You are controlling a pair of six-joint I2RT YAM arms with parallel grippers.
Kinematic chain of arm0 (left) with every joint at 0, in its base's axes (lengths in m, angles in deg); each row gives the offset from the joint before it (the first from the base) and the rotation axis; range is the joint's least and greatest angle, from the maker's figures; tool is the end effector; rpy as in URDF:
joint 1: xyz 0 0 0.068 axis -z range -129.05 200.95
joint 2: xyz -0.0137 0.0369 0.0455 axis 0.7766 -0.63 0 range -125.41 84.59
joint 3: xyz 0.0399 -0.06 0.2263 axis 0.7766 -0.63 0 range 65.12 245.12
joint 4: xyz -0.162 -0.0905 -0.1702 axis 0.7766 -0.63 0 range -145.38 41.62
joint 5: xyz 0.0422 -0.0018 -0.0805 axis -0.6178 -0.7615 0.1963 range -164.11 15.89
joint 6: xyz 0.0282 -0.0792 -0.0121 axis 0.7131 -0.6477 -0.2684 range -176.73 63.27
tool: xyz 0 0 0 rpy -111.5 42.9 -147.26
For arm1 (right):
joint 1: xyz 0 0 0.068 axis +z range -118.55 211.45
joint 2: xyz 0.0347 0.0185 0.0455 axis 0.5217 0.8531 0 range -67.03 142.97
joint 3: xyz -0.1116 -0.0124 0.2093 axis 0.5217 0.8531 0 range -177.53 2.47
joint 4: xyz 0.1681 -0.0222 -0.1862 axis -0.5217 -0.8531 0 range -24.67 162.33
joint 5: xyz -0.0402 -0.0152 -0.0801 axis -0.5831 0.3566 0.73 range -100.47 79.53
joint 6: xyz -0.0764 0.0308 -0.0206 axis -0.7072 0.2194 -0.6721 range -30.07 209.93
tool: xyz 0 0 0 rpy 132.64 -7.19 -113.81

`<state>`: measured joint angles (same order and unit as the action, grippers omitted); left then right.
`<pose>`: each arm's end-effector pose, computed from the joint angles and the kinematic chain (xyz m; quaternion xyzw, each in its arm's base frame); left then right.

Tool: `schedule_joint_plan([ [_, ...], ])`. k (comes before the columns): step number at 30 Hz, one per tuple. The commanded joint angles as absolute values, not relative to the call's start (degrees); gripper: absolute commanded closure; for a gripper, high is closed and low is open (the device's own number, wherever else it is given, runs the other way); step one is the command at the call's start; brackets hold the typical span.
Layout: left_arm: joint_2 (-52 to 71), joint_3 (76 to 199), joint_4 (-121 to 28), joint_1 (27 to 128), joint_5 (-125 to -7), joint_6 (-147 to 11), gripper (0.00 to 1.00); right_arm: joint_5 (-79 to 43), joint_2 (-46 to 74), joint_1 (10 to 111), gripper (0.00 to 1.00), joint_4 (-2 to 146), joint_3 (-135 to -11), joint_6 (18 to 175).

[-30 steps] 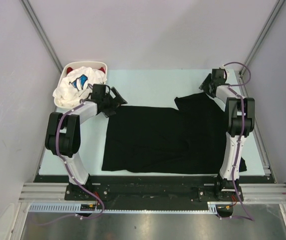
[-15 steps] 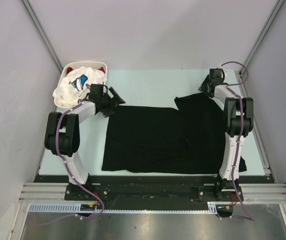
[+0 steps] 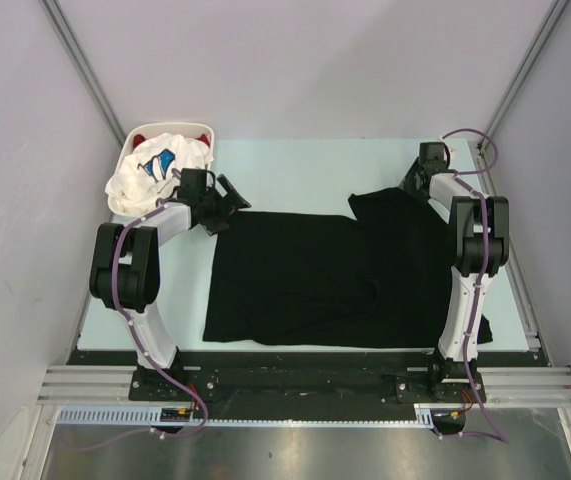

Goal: Fold and stack the t-shirts
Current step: Fold the tshirt

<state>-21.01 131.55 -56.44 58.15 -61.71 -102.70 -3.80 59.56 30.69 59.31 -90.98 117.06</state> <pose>0.3956 -0.0661 0.1229 -0.2701 0.8863 -0.2522 0.2792 0.4872 -0.0152 0.1111 0.2443 0.8936 0.0325 0.3752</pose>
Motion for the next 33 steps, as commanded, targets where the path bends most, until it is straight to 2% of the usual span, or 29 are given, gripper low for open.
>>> schedule_joint_plan([
  [1, -21.06, 131.56, -55.07, 57.54, -60.49, -101.64, 0.03, -2.3, 55.06, 29.87, 0.52, 58.53, -89.99, 116.73],
  [33, -22.37, 132.97, -56.21, 56.93, -61.37, -101.02, 0.03, -3.71, 58.39, 31.27, 0.56, 58.7, -90.78, 118.49],
])
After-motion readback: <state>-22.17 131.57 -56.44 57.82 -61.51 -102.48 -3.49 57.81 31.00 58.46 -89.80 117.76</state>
